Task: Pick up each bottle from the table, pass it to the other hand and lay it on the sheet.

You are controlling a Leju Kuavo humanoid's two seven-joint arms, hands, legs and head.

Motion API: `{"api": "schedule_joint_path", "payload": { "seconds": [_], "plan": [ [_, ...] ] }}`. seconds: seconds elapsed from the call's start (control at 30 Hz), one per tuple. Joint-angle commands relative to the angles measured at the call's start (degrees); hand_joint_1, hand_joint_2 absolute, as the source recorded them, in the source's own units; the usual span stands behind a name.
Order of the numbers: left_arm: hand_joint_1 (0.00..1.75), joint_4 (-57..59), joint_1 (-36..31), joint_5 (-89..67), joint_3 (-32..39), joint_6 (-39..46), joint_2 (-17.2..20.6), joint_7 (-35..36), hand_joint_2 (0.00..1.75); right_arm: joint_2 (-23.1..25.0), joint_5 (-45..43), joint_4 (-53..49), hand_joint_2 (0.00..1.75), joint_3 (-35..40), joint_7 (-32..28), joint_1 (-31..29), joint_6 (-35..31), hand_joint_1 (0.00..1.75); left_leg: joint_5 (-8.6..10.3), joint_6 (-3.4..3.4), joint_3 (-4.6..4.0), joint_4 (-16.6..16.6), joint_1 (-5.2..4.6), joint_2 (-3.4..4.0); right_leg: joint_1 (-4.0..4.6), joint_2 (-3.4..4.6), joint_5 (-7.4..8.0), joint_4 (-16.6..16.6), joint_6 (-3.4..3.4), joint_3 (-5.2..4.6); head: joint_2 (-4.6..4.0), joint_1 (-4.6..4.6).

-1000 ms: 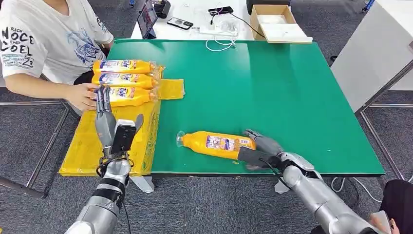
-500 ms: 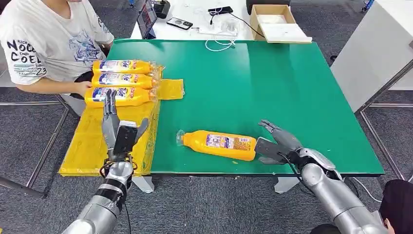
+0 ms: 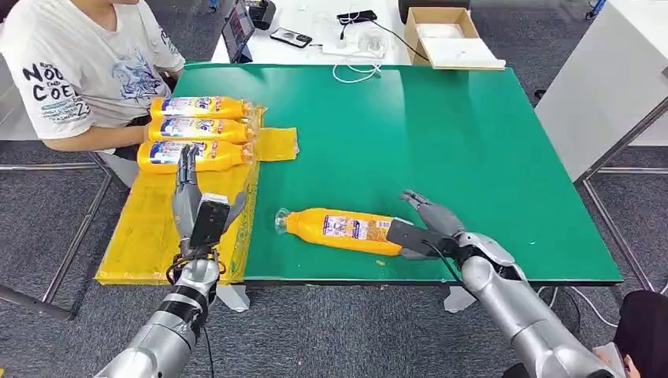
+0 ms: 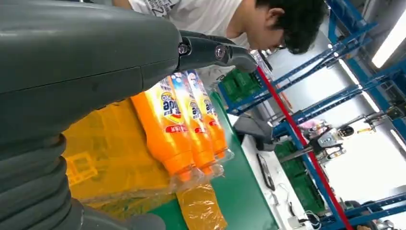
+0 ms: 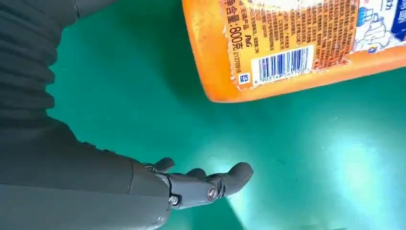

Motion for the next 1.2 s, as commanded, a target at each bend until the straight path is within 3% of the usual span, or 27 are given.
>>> {"api": "schedule_joint_path", "payload": {
  "seconds": [0.03, 0.47, 1.2],
  "plan": [
    [0.0, 7.3, -4.1, -0.3, -2.7, -0.1, 0.5, 0.2, 1.75, 9.9, -0.1, 16.6, 1.75, 5.2, -2.5, -7.8, -0.4, 0.0, -0.06, 0.01, 0.18, 0.0, 0.01, 0.24, 0.04, 0.17, 0.0, 0.0, -0.1, 0.1, 0.0, 0.0],
    [0.0, 11.1, -4.7, 0.8, -3.5, -1.5, 0.3, 0.2, 1.75, 12.5, -2.5, 21.1, 1.75, 6.0, -5.0, -8.2, 0.2, 0.0, -0.03, 0.03, 0.13, 0.0, 0.01, 0.07, 0.0, 0.0, -0.03, 0.0, -0.08, 0.11, 0.0, 0.02],
    [0.0, 11.8, -5.1, 1.9, -3.1, -1.8, 0.0, 0.2, 1.75, 13.8, -1.3, 25.6, 1.75, 8.4, -2.7, -9.8, 0.5, 0.0, -0.06, 0.03, 0.26, 0.0, 0.04, 0.11, 0.05, 0.0, -0.07, 0.0, -0.14, 0.19, 0.0, 0.0]
  ]
}}
